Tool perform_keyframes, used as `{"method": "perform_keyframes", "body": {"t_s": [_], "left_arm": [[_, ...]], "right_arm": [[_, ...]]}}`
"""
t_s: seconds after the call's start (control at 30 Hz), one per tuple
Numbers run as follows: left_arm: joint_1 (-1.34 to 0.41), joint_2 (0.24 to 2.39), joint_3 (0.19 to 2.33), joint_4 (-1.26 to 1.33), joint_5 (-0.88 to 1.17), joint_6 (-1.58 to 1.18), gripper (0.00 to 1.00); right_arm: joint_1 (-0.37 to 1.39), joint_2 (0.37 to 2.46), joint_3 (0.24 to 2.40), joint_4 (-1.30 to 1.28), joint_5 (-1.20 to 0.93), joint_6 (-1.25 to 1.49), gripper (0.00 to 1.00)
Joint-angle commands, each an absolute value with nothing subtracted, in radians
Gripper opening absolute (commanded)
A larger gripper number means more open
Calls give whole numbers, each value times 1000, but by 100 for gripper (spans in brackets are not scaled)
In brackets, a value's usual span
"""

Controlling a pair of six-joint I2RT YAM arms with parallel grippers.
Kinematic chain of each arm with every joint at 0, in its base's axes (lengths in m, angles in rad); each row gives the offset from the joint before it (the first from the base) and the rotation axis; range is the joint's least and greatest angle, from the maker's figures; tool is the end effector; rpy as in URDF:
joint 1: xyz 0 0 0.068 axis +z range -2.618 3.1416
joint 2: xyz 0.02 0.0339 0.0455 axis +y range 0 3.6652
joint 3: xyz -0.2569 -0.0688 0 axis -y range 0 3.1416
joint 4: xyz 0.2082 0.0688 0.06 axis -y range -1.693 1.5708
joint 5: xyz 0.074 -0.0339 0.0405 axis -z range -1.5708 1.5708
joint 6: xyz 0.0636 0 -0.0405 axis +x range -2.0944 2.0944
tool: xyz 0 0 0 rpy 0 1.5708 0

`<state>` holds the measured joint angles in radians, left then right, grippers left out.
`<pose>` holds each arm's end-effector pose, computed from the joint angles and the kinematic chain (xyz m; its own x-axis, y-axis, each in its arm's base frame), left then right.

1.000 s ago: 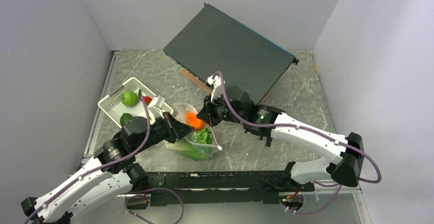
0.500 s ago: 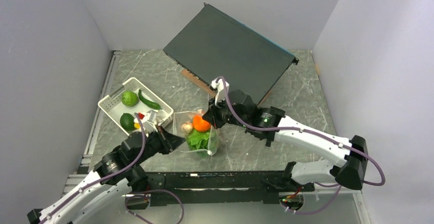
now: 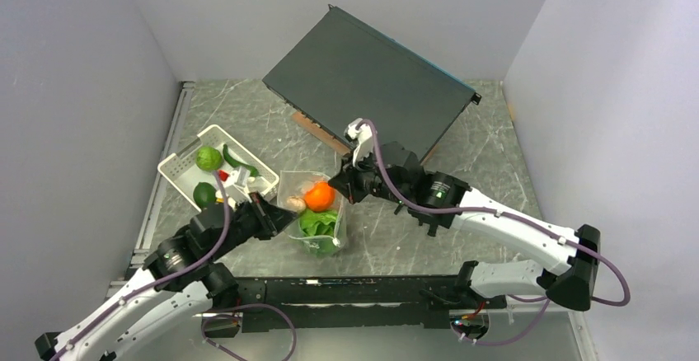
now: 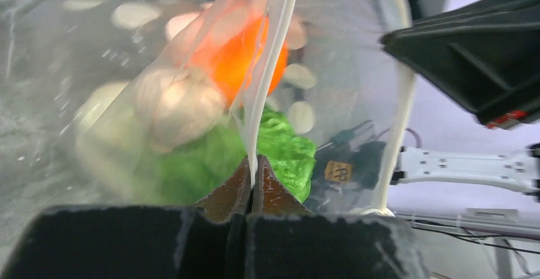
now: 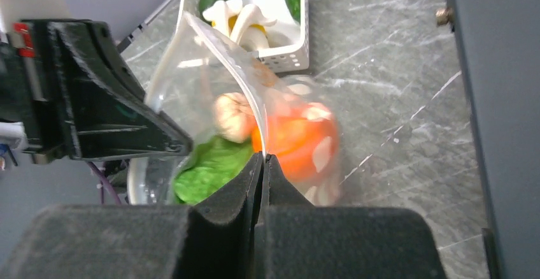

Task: Place the food in the zip-top bag and seal the zipper
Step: Adjust the zipper food storage bag at the center of the board, then pick up the fake fruit from the bin.

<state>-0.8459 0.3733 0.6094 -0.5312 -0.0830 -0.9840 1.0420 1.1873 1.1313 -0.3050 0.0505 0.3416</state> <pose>0.0707 -0.0718 0.2743 -0.6842 -0.4791 -0.5498 0.2233 0.5800 -0.7834 0.1358 0.2261 0.3514 -0.4488 -0.1049 -0.8875 -0.7303 0.6153 0.2966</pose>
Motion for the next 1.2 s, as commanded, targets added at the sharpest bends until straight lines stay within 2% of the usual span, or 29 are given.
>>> {"method": "perform_keyframes", "body": {"t_s": [0.0,0.27,0.3,0.33,0.4,0.47,0.53,0.57,0.7,0.83,1.07,1.17], "left_arm": [[-848,400,495,-491,-86,-1001,0],[-847,392,610,-567,-125,-930,0],[-848,395,620,-570,-130,-915,5],[-847,399,630,-571,-132,-899,14],[-847,416,670,-591,-129,-852,54],[-848,459,760,-658,-136,-771,81],[-847,530,909,-805,-176,-671,95],[-847,566,978,-871,-223,-622,99],[-845,727,1230,-1029,-393,-418,100],[-786,871,1349,-1045,-534,-260,100],[-333,934,1302,-802,-482,-47,100],[-215,929,1220,-735,-493,-32,100]], "right_arm": [[1039,1225,1067,-244,12,384,0],[1035,1210,1152,-265,14,356,0],[1033,1209,1160,-263,11,351,0],[1030,1212,1167,-265,12,349,0],[1023,1225,1179,-280,16,345,0],[1017,1230,1171,-285,18,346,0],[1010,1228,1160,-285,11,353,0],[1007,1229,1158,-289,8,353,0],[1002,1238,1176,-310,16,354,0],[1003,1256,1214,-332,19,361,0],[1002,1294,1266,-363,15,384,0],[1003,1313,1300,-371,10,392,0]]}}
